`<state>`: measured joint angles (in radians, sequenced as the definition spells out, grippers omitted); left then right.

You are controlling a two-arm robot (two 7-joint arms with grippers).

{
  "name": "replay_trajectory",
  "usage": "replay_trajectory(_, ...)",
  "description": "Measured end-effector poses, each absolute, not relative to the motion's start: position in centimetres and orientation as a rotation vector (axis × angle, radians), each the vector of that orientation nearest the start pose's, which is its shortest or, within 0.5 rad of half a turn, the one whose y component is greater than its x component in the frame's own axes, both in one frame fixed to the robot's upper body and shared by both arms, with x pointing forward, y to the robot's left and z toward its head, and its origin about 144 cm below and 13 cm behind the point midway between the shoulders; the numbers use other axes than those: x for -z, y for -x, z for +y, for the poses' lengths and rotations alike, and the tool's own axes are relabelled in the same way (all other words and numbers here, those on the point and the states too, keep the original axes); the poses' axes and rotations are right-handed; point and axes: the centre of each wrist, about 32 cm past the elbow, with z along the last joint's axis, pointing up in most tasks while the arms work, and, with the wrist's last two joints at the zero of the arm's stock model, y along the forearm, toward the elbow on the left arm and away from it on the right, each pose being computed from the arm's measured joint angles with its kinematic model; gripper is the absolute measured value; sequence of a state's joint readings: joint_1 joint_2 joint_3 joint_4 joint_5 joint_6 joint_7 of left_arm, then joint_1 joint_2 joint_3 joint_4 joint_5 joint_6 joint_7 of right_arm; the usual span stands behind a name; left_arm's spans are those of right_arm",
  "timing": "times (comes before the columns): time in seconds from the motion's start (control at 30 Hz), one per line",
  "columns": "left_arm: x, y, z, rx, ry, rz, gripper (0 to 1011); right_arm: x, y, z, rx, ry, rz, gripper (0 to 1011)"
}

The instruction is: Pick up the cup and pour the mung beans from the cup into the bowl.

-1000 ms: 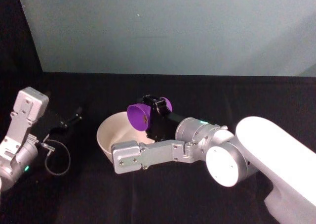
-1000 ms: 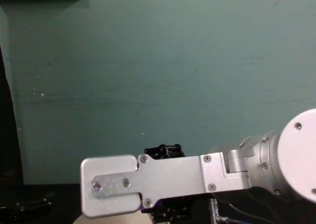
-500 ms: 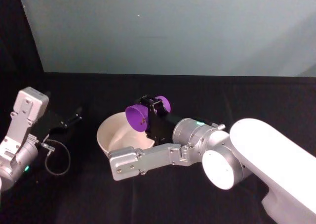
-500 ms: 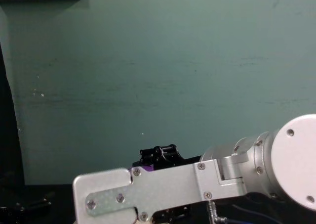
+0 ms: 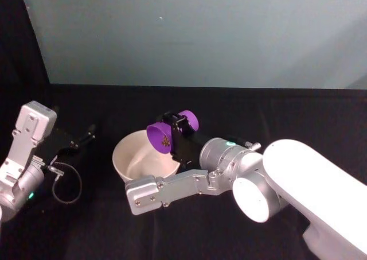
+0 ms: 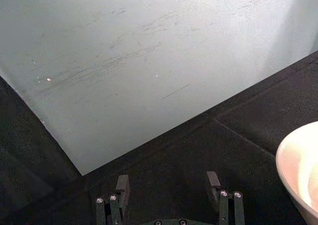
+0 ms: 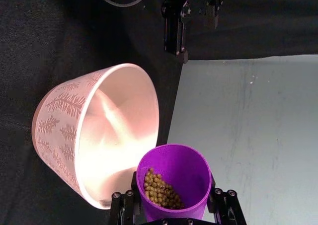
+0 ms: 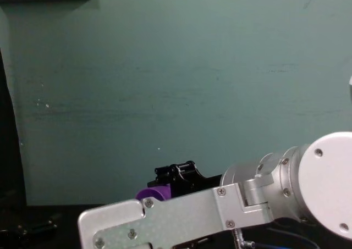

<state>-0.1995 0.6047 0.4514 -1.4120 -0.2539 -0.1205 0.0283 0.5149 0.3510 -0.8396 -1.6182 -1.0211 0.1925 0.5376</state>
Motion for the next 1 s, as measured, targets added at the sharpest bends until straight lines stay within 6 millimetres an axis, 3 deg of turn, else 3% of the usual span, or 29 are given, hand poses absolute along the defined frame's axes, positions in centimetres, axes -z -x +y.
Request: replay_trajectory(1.0,-113.98,-48.86,30.97,-1.248,-0.304,-0.285,1011,-124.58,-49.09,-9.0,0.422,1.053,-1.348,726)
